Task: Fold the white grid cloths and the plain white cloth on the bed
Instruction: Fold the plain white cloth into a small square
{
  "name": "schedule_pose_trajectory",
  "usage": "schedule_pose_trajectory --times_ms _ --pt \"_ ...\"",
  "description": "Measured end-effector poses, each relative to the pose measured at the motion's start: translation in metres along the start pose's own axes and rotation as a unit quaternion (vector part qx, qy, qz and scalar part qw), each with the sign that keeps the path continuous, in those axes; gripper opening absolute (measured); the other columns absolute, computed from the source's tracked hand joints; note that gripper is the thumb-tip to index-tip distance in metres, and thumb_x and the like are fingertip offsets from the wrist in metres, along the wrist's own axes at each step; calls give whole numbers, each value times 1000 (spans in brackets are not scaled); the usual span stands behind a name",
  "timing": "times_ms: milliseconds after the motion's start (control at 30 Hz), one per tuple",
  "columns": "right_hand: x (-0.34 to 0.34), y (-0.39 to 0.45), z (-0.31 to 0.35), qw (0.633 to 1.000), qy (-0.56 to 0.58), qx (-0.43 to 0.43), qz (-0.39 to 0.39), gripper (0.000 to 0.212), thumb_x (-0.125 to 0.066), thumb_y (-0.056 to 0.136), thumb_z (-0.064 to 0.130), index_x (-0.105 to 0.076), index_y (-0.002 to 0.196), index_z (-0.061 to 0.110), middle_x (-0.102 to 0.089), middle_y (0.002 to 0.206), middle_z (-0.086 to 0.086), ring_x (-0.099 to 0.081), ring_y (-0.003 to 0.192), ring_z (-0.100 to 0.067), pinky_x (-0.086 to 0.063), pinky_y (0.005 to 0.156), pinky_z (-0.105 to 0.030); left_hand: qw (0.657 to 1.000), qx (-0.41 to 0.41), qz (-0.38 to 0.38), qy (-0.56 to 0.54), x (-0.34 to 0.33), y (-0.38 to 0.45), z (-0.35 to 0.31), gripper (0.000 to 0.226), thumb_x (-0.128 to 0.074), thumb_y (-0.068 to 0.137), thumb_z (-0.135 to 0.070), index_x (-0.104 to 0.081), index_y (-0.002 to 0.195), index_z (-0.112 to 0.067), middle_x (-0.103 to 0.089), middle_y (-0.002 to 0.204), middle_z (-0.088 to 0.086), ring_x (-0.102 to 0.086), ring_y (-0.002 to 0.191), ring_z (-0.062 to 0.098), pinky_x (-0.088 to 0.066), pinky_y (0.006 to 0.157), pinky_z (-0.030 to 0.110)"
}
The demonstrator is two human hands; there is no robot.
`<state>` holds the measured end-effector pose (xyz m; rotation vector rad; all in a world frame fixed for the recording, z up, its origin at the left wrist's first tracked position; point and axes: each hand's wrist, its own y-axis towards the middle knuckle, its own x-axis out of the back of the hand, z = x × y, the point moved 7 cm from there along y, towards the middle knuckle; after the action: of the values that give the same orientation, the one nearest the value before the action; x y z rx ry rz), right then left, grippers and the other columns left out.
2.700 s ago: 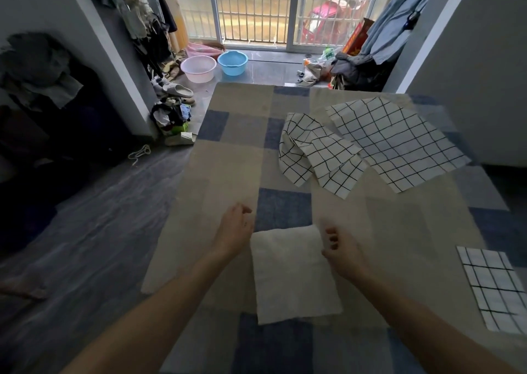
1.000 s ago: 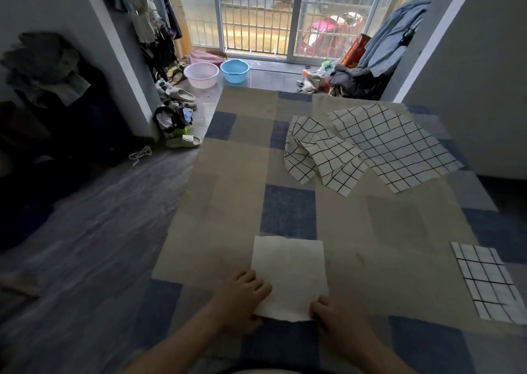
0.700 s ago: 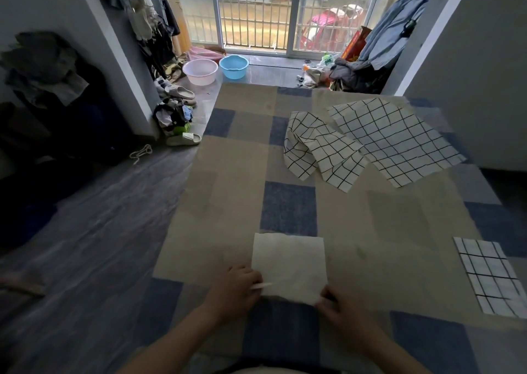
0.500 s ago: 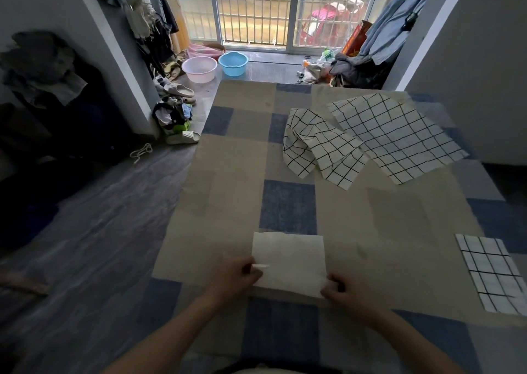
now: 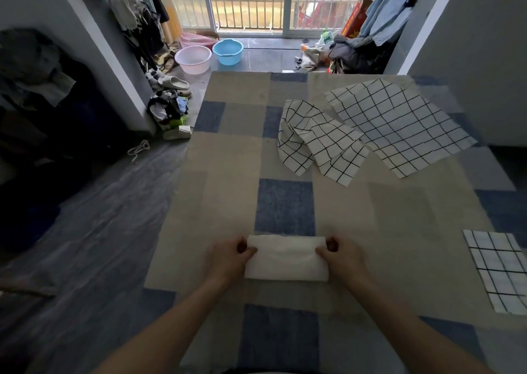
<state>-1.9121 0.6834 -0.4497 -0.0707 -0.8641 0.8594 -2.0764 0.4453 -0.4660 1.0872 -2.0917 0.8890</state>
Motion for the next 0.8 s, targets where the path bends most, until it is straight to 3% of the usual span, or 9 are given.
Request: schedule_pose_trajectory --times_ms 133,233,333,400,533,600,667,733,800 --pt "1 6 2 1000 -23 8 -9 12 -70 83 23 -58 82 22 -56 72 12 -48 63 1 -33 53 -16 999 -27 -21 38 3 7 -6 36 -71 80 -45 -45 57 -35 -51 58 -15 -55 64 9 -34 61 27" --pt "0 9 3 999 -46 13 -7 12 -68 85 28 -58 88 23 -58 78 9 -47 65 1 -31 52 -17 993 -61 -47 88 5 9 -10 24 -72 78 -42 -50 71 -33 -50 68 -15 -52 73 14 -35 66 30" --pt "-1 10 5 998 -69 15 -7 15 -66 86 29 -58 96 20 -61 83 4 -51 67 -4 -32 53 -20 963 -147 -105 199 -5 3 -18 29 -71 74 -36 -56 96 -24 -59 92 0 -52 85 24 -38 72 37" --pt "0 9 5 996 -72 25 -49 22 -66 86 24 -57 105 18 -62 92 -1 -57 79 -15 -40 64 -27 945 -244 -127 179 -21 -13 -38 29 -60 75 -31 -51 103 -25 -60 106 1 -49 93 22 -33 76 35" --pt "-21 -7 23 983 -26 108 -144 27 -54 90 18 -55 117 11 -56 113 -8 -52 104 -23 -45 92 -37 929 -338 -73 130 -56 -28 -72 36 -49 77 -24 -49 113 -23 -45 130 -2 -46 115 19 -34 94 33" --pt "-51 -19 42 970 -61 207 -108 37 -41 95 26 -52 128 12 -53 130 -5 -45 119 -16 -35 106 -33 927 -337 -17 167 -76 -26 -67 52 -46 83 -24 -43 134 -16 -35 147 2 -34 134 21 -24 110 36" --pt "-85 -26 43 954 -132 266 -37 50 -31 97 32 -39 143 14 -36 151 0 -29 138 -11 -20 115 -35 920 -323 26 222 -87 -24 -55 64 -42 87 -29 -31 148 -12 -26 157 4 -19 144 20 -11 115 38" --pt "-102 -27 31 941 -206 268 -13 58 -25 98 41 -26 151 17 -19 157 5 -16 144 -10 -9 115 -38 911 -318 53 257 -90 -25 -48 66 -39 88 -31 -28 151 -12 -26 158 5 -14 146 20 -7 115 39" --pt "-105 -23 20 935 -260 241 -17 60 -25 97 45 -25 151 18 -20 157 3 -14 144 -10 -6 114 -40 912 -315 58 258 -89 -24 -46 64 -38 91 -32 -26 152 -15 -24 159 2 -16 146 20 -9 114 40"
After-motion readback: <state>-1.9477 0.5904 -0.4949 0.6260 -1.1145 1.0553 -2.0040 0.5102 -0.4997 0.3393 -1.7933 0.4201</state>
